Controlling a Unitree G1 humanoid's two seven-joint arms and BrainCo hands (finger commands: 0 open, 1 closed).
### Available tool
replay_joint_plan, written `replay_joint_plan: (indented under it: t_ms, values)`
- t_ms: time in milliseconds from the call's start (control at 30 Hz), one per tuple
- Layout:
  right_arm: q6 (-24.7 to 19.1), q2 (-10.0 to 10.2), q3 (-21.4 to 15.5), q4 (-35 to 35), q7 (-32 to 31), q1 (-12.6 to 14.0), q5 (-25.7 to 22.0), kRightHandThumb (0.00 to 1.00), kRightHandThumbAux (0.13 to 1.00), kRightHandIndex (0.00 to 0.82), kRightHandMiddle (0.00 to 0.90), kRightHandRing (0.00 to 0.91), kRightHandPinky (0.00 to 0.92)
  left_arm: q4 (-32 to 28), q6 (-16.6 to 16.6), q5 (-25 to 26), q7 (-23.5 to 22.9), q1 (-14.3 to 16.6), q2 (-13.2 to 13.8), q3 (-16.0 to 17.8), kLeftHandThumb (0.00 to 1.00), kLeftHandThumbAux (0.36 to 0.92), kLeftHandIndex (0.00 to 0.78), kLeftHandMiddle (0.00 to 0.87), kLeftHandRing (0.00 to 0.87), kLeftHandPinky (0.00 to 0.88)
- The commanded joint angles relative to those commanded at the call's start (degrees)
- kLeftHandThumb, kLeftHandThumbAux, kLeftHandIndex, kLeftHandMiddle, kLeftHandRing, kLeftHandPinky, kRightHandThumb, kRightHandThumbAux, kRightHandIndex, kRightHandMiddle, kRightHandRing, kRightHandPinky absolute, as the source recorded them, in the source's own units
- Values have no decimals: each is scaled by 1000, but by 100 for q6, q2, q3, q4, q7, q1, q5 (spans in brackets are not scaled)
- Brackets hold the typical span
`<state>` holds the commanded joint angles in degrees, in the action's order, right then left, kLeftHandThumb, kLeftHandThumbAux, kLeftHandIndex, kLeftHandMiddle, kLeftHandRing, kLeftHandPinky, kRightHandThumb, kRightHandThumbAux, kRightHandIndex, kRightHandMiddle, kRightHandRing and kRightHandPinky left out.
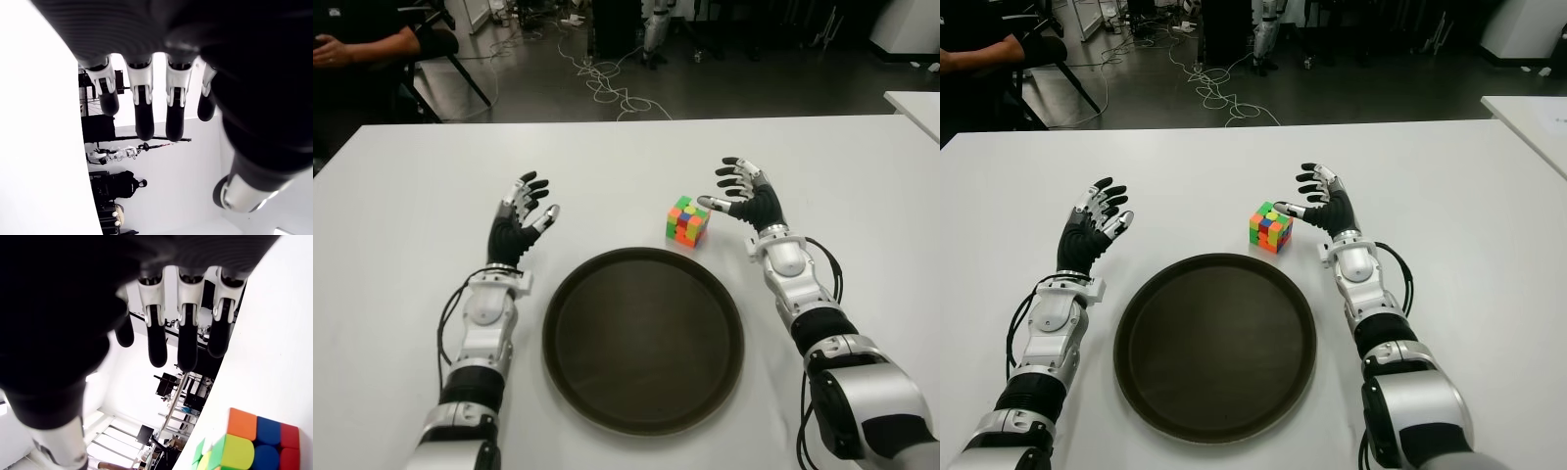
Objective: Pick up the Rubik's Cube and put it in the plate
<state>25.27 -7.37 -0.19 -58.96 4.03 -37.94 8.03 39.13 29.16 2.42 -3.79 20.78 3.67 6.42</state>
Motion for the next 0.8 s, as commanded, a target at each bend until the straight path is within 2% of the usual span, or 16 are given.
replay_joint_plan:
  t_ms: [733, 800]
  values:
    - [42, 9, -21, 8, -5, 12, -5, 21, 797, 221, 293, 288, 290, 38, 75, 46, 6, -1, -30, 22, 50, 741, 151, 214, 171, 100]
    - [172, -62, 122, 101, 37, 51, 183, 20, 802, 208, 280, 280, 288, 26, 57, 15, 15, -7, -14, 7, 47, 739, 148, 209, 167, 98]
